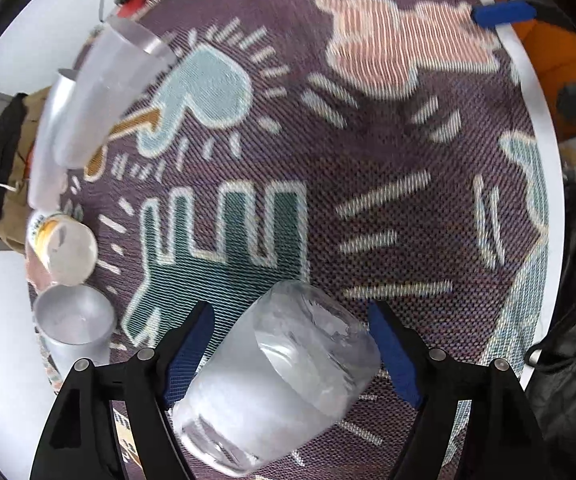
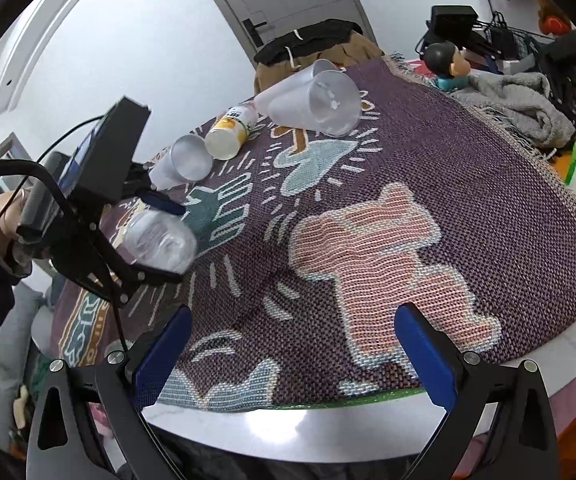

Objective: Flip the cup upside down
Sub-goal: 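Grasp the clear cup with the left gripper and lift it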

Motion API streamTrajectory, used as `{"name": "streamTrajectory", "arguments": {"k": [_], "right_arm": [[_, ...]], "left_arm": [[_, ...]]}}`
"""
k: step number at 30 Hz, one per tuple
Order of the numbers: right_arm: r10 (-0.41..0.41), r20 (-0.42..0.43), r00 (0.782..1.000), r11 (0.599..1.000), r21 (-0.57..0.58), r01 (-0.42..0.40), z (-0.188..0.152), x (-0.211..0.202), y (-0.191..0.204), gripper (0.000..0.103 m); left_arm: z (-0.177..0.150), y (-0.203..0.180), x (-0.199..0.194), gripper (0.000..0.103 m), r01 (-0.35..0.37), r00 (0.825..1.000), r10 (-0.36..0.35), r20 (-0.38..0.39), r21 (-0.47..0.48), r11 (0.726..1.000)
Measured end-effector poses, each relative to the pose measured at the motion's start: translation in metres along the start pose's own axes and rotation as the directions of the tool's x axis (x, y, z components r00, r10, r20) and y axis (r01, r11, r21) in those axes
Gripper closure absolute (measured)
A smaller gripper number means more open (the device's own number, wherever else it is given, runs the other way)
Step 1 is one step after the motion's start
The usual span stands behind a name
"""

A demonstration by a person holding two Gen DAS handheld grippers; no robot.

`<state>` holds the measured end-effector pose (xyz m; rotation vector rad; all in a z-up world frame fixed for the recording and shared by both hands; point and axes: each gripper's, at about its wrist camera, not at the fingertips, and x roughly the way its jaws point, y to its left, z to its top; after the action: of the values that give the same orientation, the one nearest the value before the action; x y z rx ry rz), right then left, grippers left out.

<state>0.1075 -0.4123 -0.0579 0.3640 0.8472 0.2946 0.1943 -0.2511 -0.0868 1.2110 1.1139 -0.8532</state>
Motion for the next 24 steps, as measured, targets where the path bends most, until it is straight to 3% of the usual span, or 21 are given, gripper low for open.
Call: {"name": "streamTrajectory", "arguments": {"k": [6,13,19,24], "right_arm": [[-0.004,-0.006,1.000,1.000,0.030,0.004,0.000,0.001,-0.009,0.001],[0.001,-0.011,1.000,1.000,0.024,-0.001,0.000,0.002,-0.006,0.001],[0.005,-0.008,1.000,1.000,0.016,-0.005,0.002,0.002,-0.002,0.001],[0.014,-0.013,1.000,1.000,0.001,-0.014,0.002,0.004,0.005,0.001]], "left_arm": [[-0.005,0.008,-0.003,0.025,-0.025,0.999,0.025,0.032,-0.022,0.999],[-0.021,0.027,-0.030,0.029,-0.005,0.985,0.027,0.168,-0.129,0.992],[-0.043,0.043,-0.050,0.030,0.084,0.937,0.021,0.348,-0.283,0.955],[-0.066,0.058,-0.062,0.030,0.196,0.859,0.038,0.510,-0.398,0.896]]}}
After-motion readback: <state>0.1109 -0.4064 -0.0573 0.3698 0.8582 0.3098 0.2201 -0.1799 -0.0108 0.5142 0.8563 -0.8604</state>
